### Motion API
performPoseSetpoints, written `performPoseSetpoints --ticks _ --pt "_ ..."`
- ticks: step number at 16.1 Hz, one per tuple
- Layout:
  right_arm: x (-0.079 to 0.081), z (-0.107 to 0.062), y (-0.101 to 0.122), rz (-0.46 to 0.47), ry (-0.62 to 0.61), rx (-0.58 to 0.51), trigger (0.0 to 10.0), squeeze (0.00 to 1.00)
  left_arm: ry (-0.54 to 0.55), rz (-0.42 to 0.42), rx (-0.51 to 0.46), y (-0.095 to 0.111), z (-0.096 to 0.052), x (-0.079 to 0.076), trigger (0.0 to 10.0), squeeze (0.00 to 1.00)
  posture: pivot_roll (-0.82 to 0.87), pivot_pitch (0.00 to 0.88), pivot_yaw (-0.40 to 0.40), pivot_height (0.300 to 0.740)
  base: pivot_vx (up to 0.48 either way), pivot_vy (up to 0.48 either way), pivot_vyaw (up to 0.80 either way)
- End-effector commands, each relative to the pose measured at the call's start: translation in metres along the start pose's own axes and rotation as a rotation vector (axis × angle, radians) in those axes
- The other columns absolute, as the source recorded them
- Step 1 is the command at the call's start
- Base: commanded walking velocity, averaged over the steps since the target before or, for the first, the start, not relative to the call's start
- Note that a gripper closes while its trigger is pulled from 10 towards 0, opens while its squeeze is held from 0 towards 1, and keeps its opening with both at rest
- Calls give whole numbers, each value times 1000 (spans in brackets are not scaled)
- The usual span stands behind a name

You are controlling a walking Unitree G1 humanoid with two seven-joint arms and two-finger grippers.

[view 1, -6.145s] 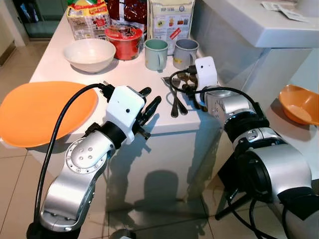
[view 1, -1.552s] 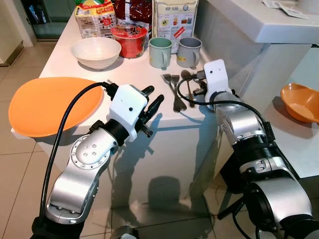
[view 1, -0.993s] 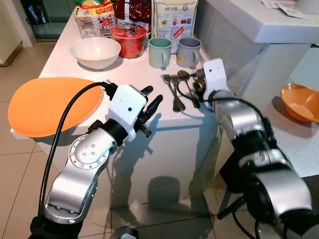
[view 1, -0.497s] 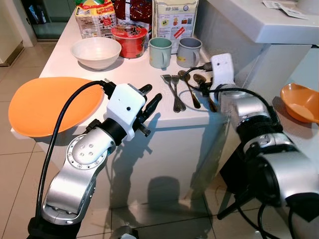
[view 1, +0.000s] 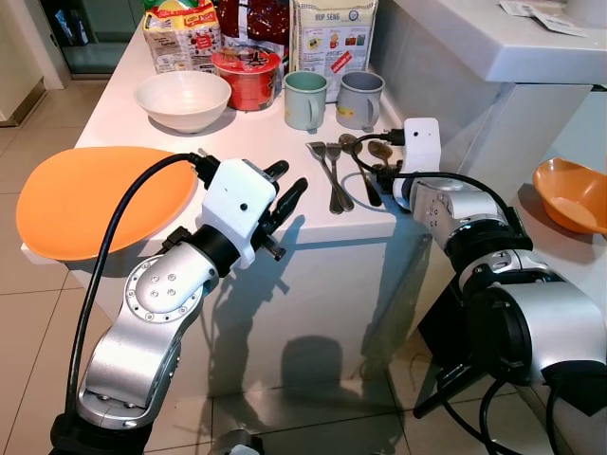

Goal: Setting the table

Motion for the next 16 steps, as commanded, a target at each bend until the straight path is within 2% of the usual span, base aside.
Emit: performPoseSetpoints --ticks 1,2,3,5,8,16 --pt "-1 0 5 18 -4 -3 10000 0 -17 -2 -4 2 -2 -2 10000 0 93 24 -37 740 0 0 0" --pt "-2 0 2 35 -3 10 9373 0 -16 -3 -3 2 -2 -3 10000 0 93 24 -38 740 0 0 0" --pt "-4 0 -2 57 -8 26 3176 0 -16 -3 -3 2 -1 -3 10000 0 93 24 -40 740 0 0 0" --pt "-3 0 -7 103 3 44 0 0 -16 -4 -2 2 -1 -3 10000 0 93 23 -40 740 0 0 0" --pt "-1 1 -15 162 20 70 0 0 -17 -3 -2 2 -1 -3 10000 0 93 23 -40 740 0 0 0" --pt "-1 1 -20 143 26 93 0 0 -22 -2 1 2 -1 -3 10000 0 93 20 -36 740 0 0 0"
Point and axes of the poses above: a point about 5 cm out from each wrist's last joint towards the gripper, its own z axis pointing out of the wrist towards the gripper, its own y axis along the axis of the wrist's last joint, x = y × z, the point moved 2 cm from there along z, pointing out of the wrist towards the gripper, and after that the axes turned 9 degrees about -z, right-handed, at the moved point
